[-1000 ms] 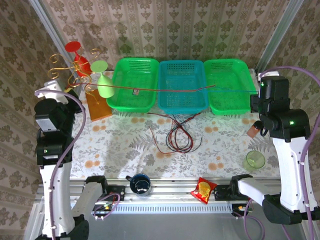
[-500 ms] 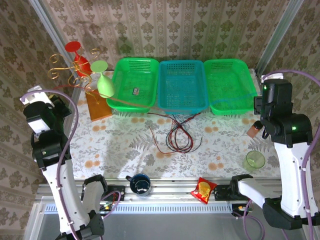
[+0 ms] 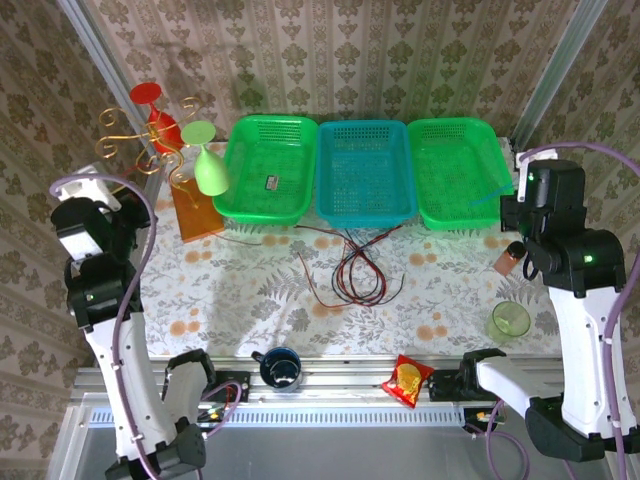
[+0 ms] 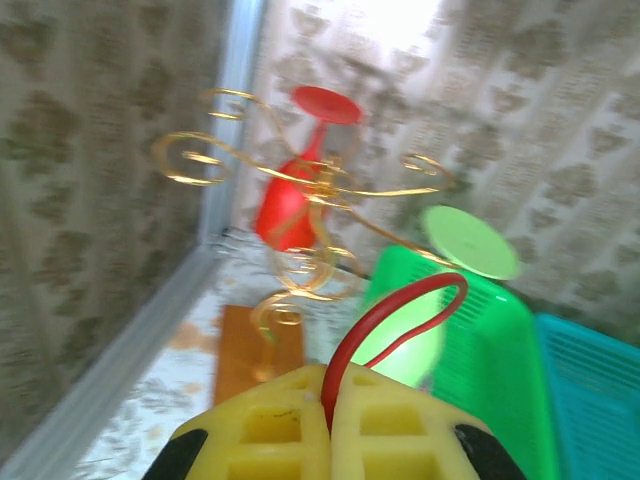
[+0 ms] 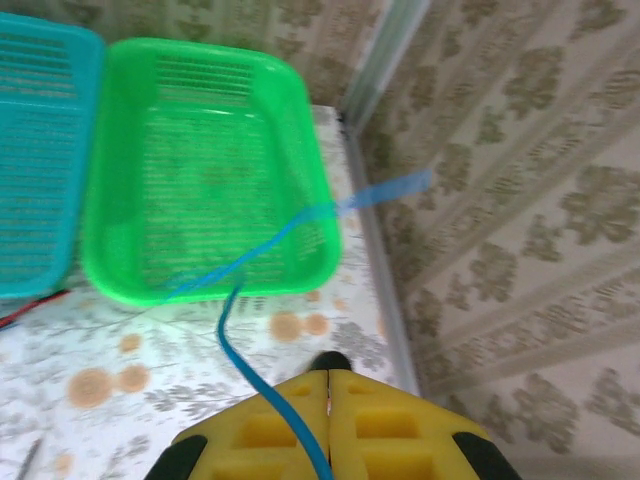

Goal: Untangle the cables

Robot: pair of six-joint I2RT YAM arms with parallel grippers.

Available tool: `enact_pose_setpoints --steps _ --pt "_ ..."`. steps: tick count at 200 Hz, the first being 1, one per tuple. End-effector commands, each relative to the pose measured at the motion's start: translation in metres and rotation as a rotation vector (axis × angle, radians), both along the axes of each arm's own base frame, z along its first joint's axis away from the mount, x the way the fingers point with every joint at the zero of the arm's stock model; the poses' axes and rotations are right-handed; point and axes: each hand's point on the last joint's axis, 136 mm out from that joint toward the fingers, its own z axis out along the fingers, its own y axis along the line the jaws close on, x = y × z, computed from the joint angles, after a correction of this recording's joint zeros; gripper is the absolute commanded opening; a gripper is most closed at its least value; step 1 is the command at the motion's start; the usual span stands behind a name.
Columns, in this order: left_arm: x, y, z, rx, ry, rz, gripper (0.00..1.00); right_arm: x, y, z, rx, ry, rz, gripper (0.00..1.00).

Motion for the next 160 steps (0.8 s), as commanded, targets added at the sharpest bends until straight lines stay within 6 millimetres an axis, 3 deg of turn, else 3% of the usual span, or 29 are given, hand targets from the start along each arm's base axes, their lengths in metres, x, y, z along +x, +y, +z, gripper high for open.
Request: enact_pose_setpoints --steps 1,31,63,86,110,136,160 --pt "-0.010 -0.030 0.028 0.000 -0.091 -0.111 0.00 -0.002 0.024 0.009 0.111 -0.051 0.103 0.00" --pt "-0.014 -0.049 0.040 0.003 -0.097 -0.166 0.00 0.000 0.034 0.020 0.189 -0.102 0.129 0.00" --pt "-0.019 -0.074 0.063 -0.025 -0.143 -0.244 0.00 -0.002 0.046 0.012 0.294 -0.101 0.143 0.00" --pt "-0.020 -0.095 0.084 -0.022 -0.174 -0.302 0.00 -0.001 0.066 0.000 0.392 -0.068 0.215 0.00" --pt "-0.009 -0.121 0.104 0.043 -0.197 -0.344 0.00 0.001 0.076 -0.013 0.446 -0.035 0.236 0.00" --pt "0.015 -0.155 0.119 0.173 -0.187 -0.371 0.00 -0.001 0.083 -0.010 0.491 -0.052 0.254 0.00" --pt "0.042 -0.164 0.137 0.268 -0.180 -0.323 0.00 0.000 0.090 -0.006 0.523 -0.054 0.275 0.00"
